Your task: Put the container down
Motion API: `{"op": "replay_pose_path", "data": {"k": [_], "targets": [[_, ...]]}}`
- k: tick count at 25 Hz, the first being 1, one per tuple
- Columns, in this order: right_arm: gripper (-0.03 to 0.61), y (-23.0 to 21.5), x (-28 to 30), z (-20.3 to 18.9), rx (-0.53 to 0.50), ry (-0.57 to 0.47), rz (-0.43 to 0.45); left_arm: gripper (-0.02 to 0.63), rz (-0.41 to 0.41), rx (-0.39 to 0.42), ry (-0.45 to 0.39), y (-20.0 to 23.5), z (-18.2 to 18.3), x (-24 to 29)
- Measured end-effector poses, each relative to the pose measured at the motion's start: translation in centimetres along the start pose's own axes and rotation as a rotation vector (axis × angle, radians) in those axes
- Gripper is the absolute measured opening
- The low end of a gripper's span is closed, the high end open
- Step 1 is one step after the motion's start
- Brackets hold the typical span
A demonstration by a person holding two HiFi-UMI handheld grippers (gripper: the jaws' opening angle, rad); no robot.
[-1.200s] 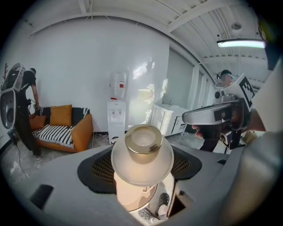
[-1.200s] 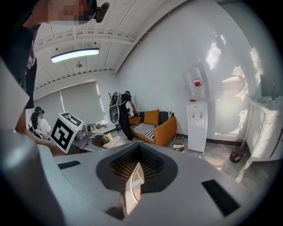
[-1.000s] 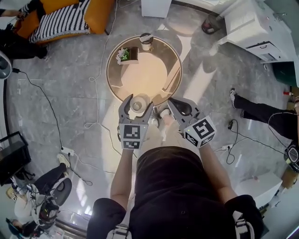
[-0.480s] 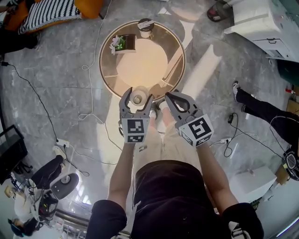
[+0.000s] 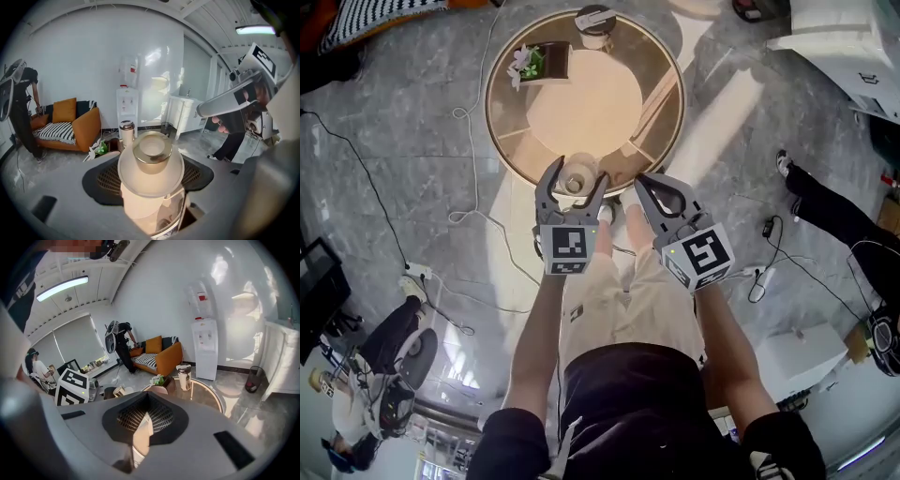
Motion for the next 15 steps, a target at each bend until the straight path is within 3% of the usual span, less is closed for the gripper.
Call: {"op": "replay_pose_path", "data": {"k": [8, 15], "targets": [[0.003, -3.7, 3.5, -3.1, 0.067, -0.013, 0.01, 0.342, 0.014, -0.029, 0.057, 0.8, -4.7, 4.3], [0.003, -5.6, 6.1, -5.2, 0.054, 0.008, 0.002, 0.341, 0.039, -0.065, 0.095, 1.0, -8.4, 7.3]]}}
Point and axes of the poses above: the fingertips, and each gripper's own axes: x forward along the fingers, y to its left, z out of its top, the point moved 1 cm from there along -x, backward along the fingers, and after that the axes turned 14 degrees about x, right-handed, at the moved point
